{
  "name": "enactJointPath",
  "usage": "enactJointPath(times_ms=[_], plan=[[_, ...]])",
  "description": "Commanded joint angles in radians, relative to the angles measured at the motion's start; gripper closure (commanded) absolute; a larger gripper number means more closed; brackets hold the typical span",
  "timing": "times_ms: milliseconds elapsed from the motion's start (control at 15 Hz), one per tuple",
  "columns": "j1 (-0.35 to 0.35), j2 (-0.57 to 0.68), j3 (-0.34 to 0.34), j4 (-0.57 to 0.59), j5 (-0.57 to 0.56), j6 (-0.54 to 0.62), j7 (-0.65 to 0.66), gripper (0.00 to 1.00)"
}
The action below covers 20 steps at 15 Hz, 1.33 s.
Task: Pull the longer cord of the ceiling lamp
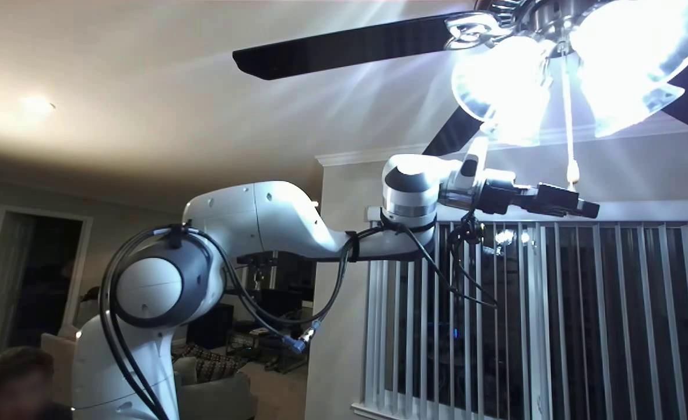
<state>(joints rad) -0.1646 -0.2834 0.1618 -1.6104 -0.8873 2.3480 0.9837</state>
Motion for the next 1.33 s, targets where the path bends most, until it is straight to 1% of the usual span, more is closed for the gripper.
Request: enactJointPath(times_ms=[0,67,333,400,667,800,1267], plan=[[0.023,-0.005,-0.01,-0.018,-0.029,-0.019,0.03,0.77],[0.024,-0.006,-0.01,-0.017,-0.03,-0.019,0.03,0.6],[0.03,-0.012,-0.011,-0.019,-0.03,-0.019,0.03,0.36],[0.032,-0.014,-0.012,-0.025,-0.028,-0.02,0.024,0.28],[0.037,-0.026,-0.022,-0.065,-0.015,-0.029,-0.002,0.04],[0.045,-0.031,-0.031,-0.093,0.0,-0.042,-0.025,0.0],[0.089,-0.055,-0.069,-0.195,0.066,-0.151,-0.209,0.0]])
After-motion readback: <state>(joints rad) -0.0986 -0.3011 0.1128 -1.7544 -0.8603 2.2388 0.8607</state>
